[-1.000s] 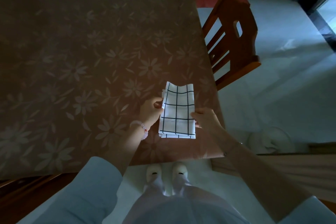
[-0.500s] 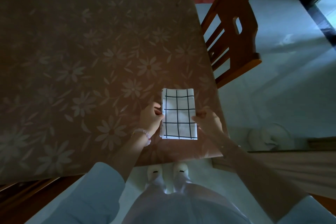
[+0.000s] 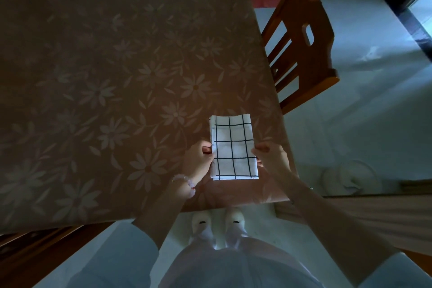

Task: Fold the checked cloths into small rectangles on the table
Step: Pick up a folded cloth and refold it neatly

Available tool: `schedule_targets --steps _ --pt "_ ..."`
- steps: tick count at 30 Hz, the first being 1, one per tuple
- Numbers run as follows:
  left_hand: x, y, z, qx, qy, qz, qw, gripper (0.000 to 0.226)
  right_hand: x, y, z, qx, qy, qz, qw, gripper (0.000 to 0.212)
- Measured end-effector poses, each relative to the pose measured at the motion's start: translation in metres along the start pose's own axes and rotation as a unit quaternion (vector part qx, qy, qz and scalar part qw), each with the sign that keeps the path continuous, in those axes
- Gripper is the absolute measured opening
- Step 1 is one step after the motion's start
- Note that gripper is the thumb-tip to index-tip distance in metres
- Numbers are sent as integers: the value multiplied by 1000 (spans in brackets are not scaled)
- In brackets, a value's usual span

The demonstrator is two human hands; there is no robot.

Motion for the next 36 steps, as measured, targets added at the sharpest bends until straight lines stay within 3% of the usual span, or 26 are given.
schedule_targets --steps 5,21,25,30,33,36 --pt "2 3 -1 -4 29 5 1000 21 -1 1 5 -4 -20 4 1000 3" --pt "16 10 -5 4 110 -5 994 21 10 8 5 6 -36 21 999 11" --pt "15 17 -5 -16 81 -14 996 20 12 25 -3 82 25 43 995 13" --pt "3 36 -12 -56 6 -88 995 54 -9 44 9 287 144 -57 945 58" --pt "-5 40 -18 -114 -70 -81 988 66 -22 43 23 315 216 -65 922 79" --pt "-10 43 -20 -161 -115 -43 979 61 -28 39 25 312 262 -63 911 87"
Point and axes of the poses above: each hand's wrist, its own y-axis away from the middle knuckle, its own x-axis out of the back of the hand, z = x × y, the point moved 3 cm from there along -y, towards the middle knuckle, and after that the axes turned 1 degree about -z, right-handed, at the moved point
